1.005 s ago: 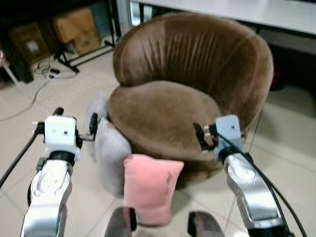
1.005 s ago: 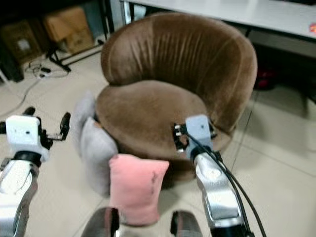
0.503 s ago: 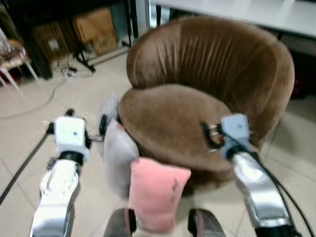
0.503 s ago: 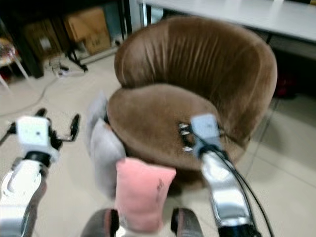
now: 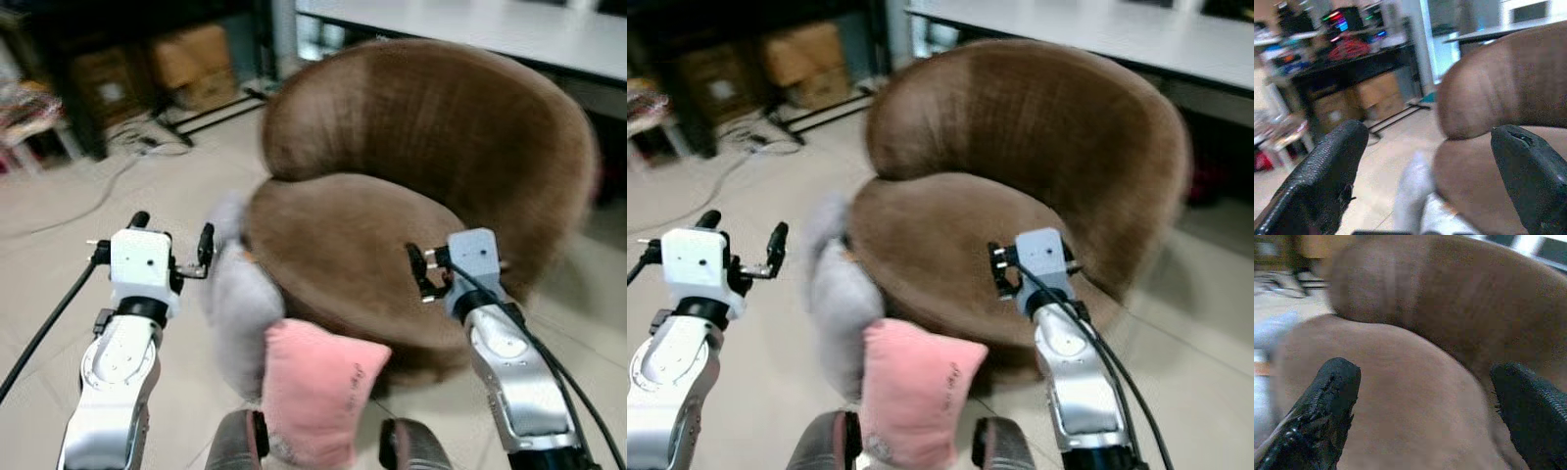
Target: Move the pillow to the sofa from floor
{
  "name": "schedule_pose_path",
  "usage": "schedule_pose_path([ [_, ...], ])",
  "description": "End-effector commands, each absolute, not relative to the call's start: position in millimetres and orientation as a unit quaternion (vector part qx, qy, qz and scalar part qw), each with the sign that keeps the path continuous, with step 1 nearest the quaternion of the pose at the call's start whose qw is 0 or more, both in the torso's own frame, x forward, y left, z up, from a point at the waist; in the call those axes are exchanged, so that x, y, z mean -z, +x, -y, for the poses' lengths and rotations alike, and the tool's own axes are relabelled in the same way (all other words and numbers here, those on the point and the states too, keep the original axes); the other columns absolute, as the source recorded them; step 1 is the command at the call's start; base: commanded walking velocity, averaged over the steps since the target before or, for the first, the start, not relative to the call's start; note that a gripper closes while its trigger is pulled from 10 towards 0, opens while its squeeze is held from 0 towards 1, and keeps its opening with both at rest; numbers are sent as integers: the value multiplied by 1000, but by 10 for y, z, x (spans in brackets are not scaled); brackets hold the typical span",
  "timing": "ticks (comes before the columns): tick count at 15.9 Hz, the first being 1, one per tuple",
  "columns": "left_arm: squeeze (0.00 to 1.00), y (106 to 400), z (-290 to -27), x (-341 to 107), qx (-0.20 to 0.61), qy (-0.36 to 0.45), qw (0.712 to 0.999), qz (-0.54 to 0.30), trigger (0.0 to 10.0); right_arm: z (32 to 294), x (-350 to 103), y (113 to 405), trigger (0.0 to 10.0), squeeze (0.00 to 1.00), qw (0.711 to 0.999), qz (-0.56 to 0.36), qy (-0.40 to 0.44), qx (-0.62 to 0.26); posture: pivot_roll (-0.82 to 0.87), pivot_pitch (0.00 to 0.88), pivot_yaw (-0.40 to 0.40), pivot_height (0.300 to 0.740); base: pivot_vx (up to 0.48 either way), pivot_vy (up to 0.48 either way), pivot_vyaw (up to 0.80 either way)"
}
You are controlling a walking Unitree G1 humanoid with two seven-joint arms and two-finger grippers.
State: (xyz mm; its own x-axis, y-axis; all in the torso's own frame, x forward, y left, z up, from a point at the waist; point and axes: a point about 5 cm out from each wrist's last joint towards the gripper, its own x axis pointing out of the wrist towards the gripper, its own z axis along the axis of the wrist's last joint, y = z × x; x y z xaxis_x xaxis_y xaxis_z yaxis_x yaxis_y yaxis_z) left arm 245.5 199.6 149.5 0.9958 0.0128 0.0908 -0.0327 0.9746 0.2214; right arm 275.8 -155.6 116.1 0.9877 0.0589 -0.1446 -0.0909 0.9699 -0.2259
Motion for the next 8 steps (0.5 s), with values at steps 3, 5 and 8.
schedule_pose_path([
  [3,0,2456,-2035,-1502,-17,118,992,43,10000,1512,-1203,2777,10000,0,991,-58,-112,-42,-59,0,30,620,296,0,0],
  [5,0,2458,-2033,-1498,-16,118,992,43,10000,1516,-1204,2778,10000,0,991,-57,-110,-41,-59,0,30,620,296,0,0],
  [8,0,2461,-2041,-1496,-16,119,992,42,10000,1521,-1205,2779,10000,0,992,-58,-109,-38,-59,0,31,620,299,0,0],
])
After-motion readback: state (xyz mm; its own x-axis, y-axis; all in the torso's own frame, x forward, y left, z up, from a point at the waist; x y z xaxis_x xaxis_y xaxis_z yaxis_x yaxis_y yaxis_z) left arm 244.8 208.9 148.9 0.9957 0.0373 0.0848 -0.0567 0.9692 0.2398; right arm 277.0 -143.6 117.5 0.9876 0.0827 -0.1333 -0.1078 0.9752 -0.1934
